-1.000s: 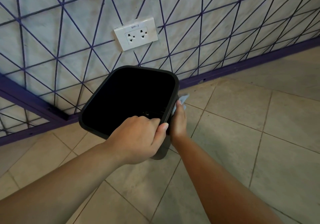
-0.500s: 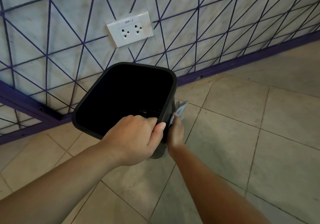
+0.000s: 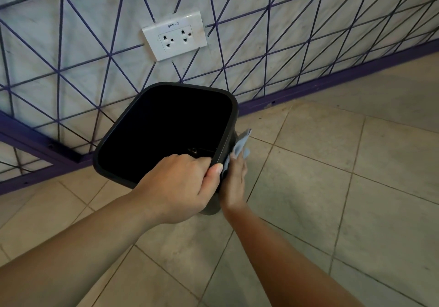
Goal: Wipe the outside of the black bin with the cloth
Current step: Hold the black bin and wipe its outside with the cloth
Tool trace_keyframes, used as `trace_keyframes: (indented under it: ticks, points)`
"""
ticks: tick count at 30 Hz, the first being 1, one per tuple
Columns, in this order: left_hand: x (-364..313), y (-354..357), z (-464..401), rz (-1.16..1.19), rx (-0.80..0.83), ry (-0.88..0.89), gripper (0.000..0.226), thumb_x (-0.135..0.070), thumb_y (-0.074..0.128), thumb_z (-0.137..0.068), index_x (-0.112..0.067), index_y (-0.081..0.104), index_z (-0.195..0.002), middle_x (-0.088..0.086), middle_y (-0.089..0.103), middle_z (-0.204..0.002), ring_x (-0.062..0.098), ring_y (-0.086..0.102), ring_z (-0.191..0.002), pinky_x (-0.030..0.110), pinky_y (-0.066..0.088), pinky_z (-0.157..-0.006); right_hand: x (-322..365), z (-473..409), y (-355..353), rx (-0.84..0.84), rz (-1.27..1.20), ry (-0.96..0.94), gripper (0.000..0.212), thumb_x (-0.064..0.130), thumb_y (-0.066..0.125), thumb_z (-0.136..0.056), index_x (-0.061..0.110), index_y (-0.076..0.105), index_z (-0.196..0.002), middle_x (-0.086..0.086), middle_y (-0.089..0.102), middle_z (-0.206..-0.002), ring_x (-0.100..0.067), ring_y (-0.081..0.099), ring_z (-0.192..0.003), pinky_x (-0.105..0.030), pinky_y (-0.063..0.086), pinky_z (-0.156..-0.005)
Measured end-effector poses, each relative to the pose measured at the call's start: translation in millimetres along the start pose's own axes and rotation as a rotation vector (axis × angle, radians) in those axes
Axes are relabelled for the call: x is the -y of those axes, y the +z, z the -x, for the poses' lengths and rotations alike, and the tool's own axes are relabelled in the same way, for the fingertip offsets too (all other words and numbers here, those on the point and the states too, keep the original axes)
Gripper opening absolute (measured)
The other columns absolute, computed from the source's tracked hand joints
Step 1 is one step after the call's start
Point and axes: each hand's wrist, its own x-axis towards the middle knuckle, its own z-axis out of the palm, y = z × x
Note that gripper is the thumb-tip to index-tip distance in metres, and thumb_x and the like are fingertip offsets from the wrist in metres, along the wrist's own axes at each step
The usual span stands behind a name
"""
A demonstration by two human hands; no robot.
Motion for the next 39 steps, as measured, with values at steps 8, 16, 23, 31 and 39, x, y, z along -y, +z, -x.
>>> trace_keyframes:
  ticks: [8, 16, 23, 31, 39]
  points:
    - [-0.3, 0.5, 1.1, 0.0, -0.009, 0.003, 0.045, -0.049, 0.019, -0.096, -0.026, 0.049, -0.071, -0.006, 0.049, -0.054, 0.012, 0.052, -0.049, 0.031, 0.04, -0.05, 9.9, -13.4, -8.5, 0.041, -0.113, -0.026, 0.117, 0.085, 0.038, -0.077, 0.017, 0.03, -0.173, -0.015, 0.023, -0.182, -0.035, 0.019, -0.171, -0.058, 0.014, -0.141]
    - [-0.8, 0.5, 0.8, 0.001, -0.019, 0.01, 0.039, -0.047, 0.023, -0.097, -0.033, 0.038, -0.064, -0.008, 0.044, -0.05, 0.009, 0.048, -0.044, 0.021, 0.027, -0.047, -0.6, -32.7, 0.9, 0.084, -0.098, -0.024, 0.087, 0.076, 0.037, -0.095, 0.019, 0.055, -0.157, -0.016, 0.053, -0.163, -0.036, 0.045, -0.157, -0.062, 0.032, -0.133]
    - [-0.3, 0.1, 1.4, 0.035, -0.006, 0.001, 0.043, -0.048, 0.022, -0.096, -0.029, 0.045, -0.065, -0.005, 0.048, -0.05, 0.012, 0.05, -0.045, 0.028, 0.035, -0.047, 7.4, -38.5, -1.0, -0.052, -0.146, 0.215, 0.077, 0.063, 0.04, -0.099, 0.019, 0.054, -0.16, -0.016, 0.057, -0.162, -0.035, 0.054, -0.151, -0.058, 0.038, -0.132]
    - [1.5, 0.9, -0.9, 0.041, -0.018, 0.014, 0.047, -0.046, 0.024, -0.1, -0.027, 0.046, -0.063, -0.004, 0.048, -0.049, 0.012, 0.05, -0.045, 0.03, 0.036, -0.047, 2.5, -37.8, -0.8, -0.125, -0.214, 0.329, 0.058, 0.045, 0.038, -0.115, 0.012, 0.053, -0.161, -0.02, 0.056, -0.161, -0.037, 0.053, -0.151, -0.057, 0.038, -0.132]
    - [2.2, 1.5, -0.5, 0.057, -0.011, 0.017, 0.046, -0.047, 0.024, -0.098, -0.028, 0.049, -0.065, -0.003, 0.05, -0.05, 0.014, 0.052, -0.046, 0.033, 0.041, -0.048, 3.1, -32.2, -1.3, -0.113, -0.204, 0.323, 0.062, 0.049, 0.038, -0.112, 0.012, 0.053, -0.16, -0.019, 0.057, -0.16, -0.036, 0.054, -0.15, -0.056, 0.039, -0.131]
